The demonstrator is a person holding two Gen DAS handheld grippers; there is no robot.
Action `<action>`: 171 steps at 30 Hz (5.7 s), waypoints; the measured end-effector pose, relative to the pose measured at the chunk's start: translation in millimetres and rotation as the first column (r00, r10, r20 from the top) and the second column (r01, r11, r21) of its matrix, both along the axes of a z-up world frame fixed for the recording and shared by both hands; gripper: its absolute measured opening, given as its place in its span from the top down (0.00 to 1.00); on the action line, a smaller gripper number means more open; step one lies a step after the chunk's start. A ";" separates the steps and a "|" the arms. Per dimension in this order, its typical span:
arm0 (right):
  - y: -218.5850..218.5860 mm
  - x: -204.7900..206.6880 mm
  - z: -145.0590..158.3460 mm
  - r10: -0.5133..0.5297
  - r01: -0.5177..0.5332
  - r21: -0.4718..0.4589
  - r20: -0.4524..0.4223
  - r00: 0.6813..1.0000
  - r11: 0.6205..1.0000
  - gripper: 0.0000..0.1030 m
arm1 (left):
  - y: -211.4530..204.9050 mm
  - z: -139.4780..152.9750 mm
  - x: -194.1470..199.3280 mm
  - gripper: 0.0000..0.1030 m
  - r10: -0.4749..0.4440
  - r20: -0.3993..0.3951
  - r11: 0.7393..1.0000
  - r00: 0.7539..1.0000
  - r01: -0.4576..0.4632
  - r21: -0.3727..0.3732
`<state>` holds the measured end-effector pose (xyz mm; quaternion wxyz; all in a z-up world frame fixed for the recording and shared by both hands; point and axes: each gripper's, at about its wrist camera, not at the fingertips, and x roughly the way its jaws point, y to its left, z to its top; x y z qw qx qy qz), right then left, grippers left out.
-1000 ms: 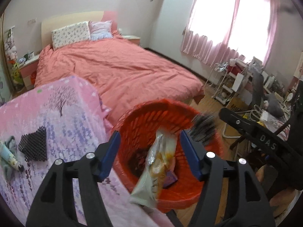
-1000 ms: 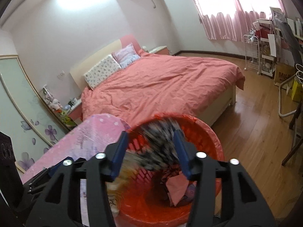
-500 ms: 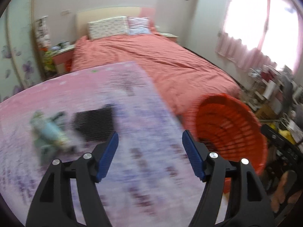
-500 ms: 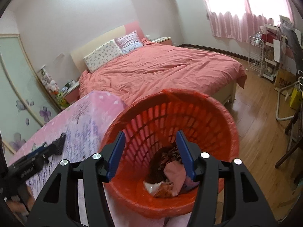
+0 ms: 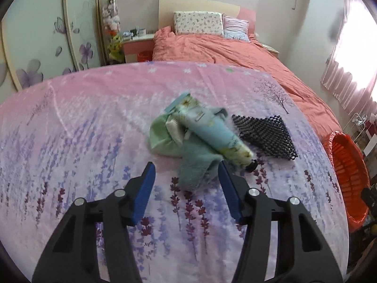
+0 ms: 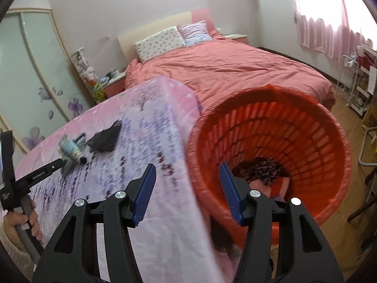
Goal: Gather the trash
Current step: 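Move both open grippers back over the bedspread toward the remaining items, then grasp the blue hand cream tube with the right gripper, then grasp the green towel with the left gripper while the right gripper holds the tube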
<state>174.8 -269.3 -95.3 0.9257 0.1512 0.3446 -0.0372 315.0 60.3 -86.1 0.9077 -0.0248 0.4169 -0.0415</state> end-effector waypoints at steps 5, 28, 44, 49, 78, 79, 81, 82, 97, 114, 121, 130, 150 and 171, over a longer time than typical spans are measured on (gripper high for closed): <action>23.4 9.9 0.0 0.060 -0.060 0.018 -0.007 0.998 0.998 0.45 | 3.3 -3.7 1.0 0.47 -0.011 -0.005 1.000 1.000 0.011 -0.009; 197.8 135.8 -7.5 0.386 -0.389 -0.044 -0.052 0.921 0.920 0.51 | 125.1 -10.1 -8.6 0.43 0.136 -0.019 0.990 0.991 -0.135 0.030; 221.1 141.3 -7.2 0.402 -0.412 -0.127 -0.094 0.911 0.902 0.72 | 117.4 -15.0 -0.2 0.42 0.112 -0.042 0.994 0.993 -0.112 -0.012; 203.9 121.5 -3.6 0.388 -0.394 -0.097 -0.079 0.918 0.914 0.72 | 102.7 -11.0 -7.2 0.42 0.084 -0.033 0.996 0.996 -0.085 -0.024; 112.0 61.0 -26.4 0.219 -0.225 -0.025 -0.147 0.965 0.974 0.72 | 15.7 -3.8 -32.8 0.87 -0.171 -0.014 0.981 0.985 0.169 -0.098; 113.1 60.0 -26.3 0.222 -0.228 -0.023 -0.147 0.964 0.973 0.72 | 23.2 -4.3 -40.2 0.87 -0.167 -0.020 0.982 0.986 0.165 -0.093; 117.2 58.3 -26.6 0.231 -0.235 -0.015 -0.148 0.962 0.972 0.72 | 36.0 -5.8 -50.9 0.87 -0.152 -0.030 0.985 0.988 0.149 -0.083; 118.5 57.8 -26.7 0.235 -0.239 -0.011 -0.148 0.961 0.971 0.72 | 46.6 -7.1 -57.1 0.87 -0.136 -0.039 0.988 0.990 0.132 -0.078; 134.7 60.9 -26.7 0.263 -0.266 -0.001 -0.144 0.954 0.964 0.71 | 75.5 -7.6 -56.7 0.35 -0.050 -0.024 0.998 0.998 0.049 -0.038; 147.9 60.1 -28.3 0.253 -0.267 -0.092 -0.141 0.957 0.959 0.70 | 48.5 -19.9 -30.3 0.47 -0.016 -0.042 0.994 0.999 0.021 0.104; 154.1 59.4 -28.3 0.243 -0.264 -0.140 -0.155 0.958 0.954 0.70 | 49.0 -19.5 -27.1 0.45 -0.008 -0.044 0.995 0.999 0.013 0.104; 154.8 59.1 -27.9 0.243 -0.264 -0.131 -0.154 0.958 0.956 0.70 | 51.6 -20.7 -28.2 0.43 0.015 -0.044 0.995 0.999 -0.011 0.096; 148.8 59.1 -28.1 0.252 -0.268 -0.100 -0.146 0.957 0.958 0.69 | 55.4 -20.5 -30.9 0.43 0.017 -0.044 0.996 0.999 -0.013 0.089; 152.2 58.6 -27.1 0.253 -0.271 -0.113 -0.146 0.956 0.956 0.71 | 51.4 -21.0 -37.9 0.49 -0.007 -0.041 0.995 0.999 0.011 0.097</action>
